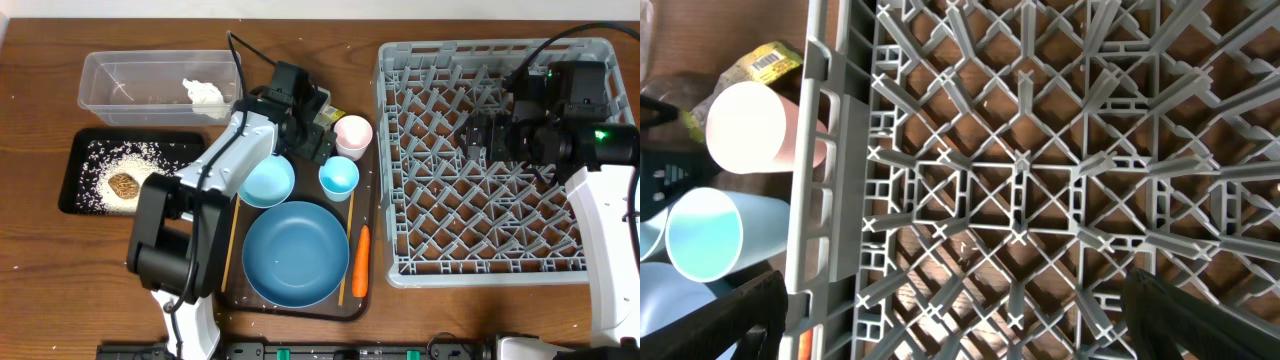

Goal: Sort waste into correct bins and load items into the dishwasher rack
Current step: 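Grasp the yellow snack wrapper on the tray with the left gripper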

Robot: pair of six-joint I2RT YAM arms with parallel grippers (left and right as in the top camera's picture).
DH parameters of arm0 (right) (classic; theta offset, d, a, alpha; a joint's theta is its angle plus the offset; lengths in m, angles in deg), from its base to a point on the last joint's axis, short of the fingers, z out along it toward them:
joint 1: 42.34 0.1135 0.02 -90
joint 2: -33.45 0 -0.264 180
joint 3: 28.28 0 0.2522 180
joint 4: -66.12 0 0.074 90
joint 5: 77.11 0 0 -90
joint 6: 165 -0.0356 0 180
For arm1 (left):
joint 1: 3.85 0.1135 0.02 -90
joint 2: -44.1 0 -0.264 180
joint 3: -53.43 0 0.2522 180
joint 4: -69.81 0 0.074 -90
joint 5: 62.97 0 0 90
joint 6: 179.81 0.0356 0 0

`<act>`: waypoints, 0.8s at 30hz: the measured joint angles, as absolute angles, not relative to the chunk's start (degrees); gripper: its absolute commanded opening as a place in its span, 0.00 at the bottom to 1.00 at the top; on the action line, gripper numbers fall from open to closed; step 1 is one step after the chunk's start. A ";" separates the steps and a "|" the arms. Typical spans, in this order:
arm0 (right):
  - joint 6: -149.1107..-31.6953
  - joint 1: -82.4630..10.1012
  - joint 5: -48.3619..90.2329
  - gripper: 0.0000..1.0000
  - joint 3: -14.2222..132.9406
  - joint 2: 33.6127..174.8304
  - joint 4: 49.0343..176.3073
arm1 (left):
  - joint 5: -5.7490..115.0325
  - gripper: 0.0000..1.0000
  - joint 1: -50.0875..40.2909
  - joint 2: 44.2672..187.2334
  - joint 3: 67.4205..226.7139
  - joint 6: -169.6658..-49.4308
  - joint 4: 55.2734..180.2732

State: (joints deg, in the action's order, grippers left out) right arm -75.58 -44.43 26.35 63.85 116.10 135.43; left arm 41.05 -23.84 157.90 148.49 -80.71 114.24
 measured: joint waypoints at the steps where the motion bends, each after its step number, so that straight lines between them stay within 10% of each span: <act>1: -75.58 -44.43 26.35 0.99 63.85 116.10 135.43 | 41.05 0.96 -23.82 158.29 148.42 -80.73 114.24; 13: -75.58 -44.43 26.35 0.99 63.85 116.12 135.30 | 41.29 0.39 -23.84 158.73 148.31 -80.42 113.35; 24: -75.58 -44.43 26.35 0.99 63.85 116.12 135.37 | 41.33 0.36 -23.84 159.74 148.31 -80.31 112.34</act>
State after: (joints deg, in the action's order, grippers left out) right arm -75.58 -44.43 26.35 63.85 116.12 135.37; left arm 41.33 -23.84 159.74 148.31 -80.31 112.34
